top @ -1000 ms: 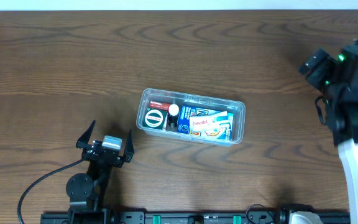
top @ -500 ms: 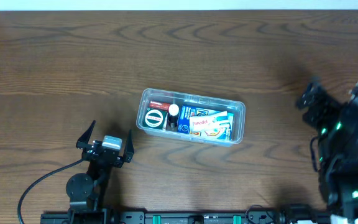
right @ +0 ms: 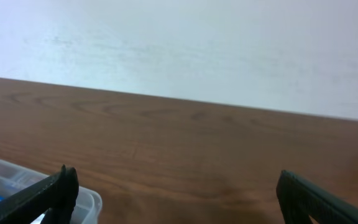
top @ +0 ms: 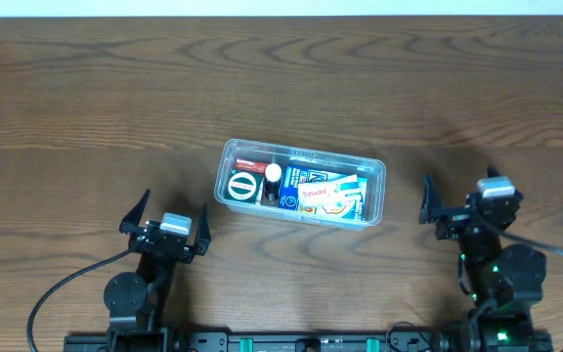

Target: Pack container

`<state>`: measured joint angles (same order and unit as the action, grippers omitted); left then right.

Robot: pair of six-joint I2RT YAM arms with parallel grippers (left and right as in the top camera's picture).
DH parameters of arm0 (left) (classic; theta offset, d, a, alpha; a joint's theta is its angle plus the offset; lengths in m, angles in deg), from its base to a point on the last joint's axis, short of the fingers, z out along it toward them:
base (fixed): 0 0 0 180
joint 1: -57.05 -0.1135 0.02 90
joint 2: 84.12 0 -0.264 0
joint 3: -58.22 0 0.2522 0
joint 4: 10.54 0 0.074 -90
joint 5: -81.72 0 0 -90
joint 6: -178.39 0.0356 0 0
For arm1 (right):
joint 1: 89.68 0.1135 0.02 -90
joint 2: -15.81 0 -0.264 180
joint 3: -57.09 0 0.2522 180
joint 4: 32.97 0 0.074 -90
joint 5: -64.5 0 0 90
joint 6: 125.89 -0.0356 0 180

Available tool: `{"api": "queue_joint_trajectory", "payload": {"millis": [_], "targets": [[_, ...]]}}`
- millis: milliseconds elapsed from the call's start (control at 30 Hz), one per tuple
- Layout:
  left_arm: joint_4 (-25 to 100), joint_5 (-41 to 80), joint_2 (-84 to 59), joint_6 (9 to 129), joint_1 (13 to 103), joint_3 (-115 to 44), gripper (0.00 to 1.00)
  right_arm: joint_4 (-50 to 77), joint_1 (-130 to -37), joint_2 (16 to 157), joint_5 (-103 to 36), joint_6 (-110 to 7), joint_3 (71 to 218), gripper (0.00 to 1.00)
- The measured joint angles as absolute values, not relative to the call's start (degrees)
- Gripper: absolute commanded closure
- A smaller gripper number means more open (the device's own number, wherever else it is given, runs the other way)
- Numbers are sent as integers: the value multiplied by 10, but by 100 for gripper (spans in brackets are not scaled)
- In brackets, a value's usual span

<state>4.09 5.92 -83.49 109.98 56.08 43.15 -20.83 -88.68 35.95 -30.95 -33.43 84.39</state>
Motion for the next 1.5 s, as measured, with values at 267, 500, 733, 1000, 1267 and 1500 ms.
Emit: {"api": "queue_joint_trajectory", "payload": {"millis": [267, 500, 733, 1000, 1267, 1500], "targets": [[41, 59, -835, 1100, 561, 432, 2, -230, -892, 274, -326, -312, 753, 1], [41, 59, -835, 1100, 561, 432, 2, -211, -897, 236, -327, -309, 713, 1], [41, 59, -835, 1100, 561, 432, 2, -162, -897, 204, -328, -308, 713, 1], [41, 59, -835, 1100, 561, 432, 2, -160, -897, 166, -328, -308, 713, 1], [41, 59, -835, 1100, 561, 432, 2, -160, -897, 165, -328, -308, 713, 1], [41, 59, -835, 1100, 561, 432, 2, -160, -897, 165, -328, -308, 713, 1]]}}
